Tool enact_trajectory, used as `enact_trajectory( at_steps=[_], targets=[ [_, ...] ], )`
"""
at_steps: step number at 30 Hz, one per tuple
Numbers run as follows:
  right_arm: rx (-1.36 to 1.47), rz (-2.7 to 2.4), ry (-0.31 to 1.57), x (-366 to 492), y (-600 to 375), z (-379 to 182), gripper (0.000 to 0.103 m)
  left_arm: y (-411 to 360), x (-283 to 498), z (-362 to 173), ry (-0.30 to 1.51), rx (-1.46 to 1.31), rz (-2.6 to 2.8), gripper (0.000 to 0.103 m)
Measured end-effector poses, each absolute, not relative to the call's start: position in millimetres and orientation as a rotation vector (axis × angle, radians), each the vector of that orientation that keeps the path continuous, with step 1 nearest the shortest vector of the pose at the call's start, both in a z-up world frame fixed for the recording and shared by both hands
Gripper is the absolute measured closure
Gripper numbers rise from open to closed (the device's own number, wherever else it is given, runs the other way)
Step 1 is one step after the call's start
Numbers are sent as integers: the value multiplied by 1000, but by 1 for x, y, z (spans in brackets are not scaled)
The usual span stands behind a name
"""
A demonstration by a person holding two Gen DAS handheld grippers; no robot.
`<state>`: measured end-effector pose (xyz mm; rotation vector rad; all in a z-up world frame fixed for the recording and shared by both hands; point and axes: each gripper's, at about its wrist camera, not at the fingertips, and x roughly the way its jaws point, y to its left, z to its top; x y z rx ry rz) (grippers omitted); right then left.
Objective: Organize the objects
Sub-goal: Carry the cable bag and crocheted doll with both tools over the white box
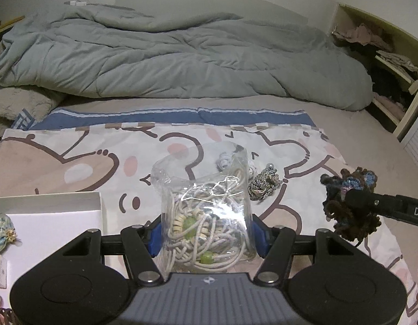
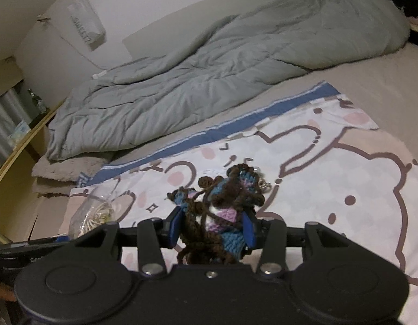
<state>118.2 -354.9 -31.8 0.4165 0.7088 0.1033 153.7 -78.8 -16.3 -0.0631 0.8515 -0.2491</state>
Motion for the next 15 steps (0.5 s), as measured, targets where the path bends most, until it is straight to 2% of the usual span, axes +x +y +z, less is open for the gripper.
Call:
enact_trajectory(
  at_steps=[15],
  targets=[
    [379,156,687,87,-334,-20,57,-46,121,-4,814,-79,-226,40]
  ],
)
